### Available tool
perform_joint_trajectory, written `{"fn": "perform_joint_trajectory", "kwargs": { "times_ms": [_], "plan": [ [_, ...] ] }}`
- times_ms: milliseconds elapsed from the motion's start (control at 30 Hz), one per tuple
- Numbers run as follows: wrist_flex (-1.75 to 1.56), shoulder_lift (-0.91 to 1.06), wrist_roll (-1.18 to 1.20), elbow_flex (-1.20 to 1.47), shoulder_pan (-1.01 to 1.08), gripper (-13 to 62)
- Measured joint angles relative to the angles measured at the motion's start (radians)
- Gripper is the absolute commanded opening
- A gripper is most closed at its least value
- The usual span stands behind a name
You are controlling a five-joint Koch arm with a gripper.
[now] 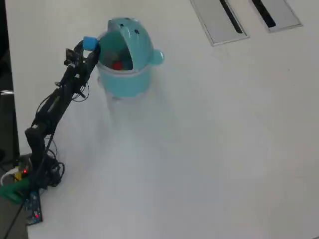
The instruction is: Grasp RGB lego blocks and put them in the bin one by one.
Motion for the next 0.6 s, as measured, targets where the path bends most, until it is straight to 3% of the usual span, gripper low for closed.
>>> {"fn": "perform_joint_trajectory", "kwargs": {
  "times_ms": [133, 267, 367, 600],
  "plan": [
    [0.014, -0.137, 0.0, -0.158, 0.031, 6.1],
    [0.097, -0.227, -0.002, -0.316, 0.067, 12.7],
    [0.199, -0.388, -0.003, -0.571, 0.103, 23.8],
    [0.209, -0.403, -0.015, -0.586, 0.124, 31.3]
  ]
}}
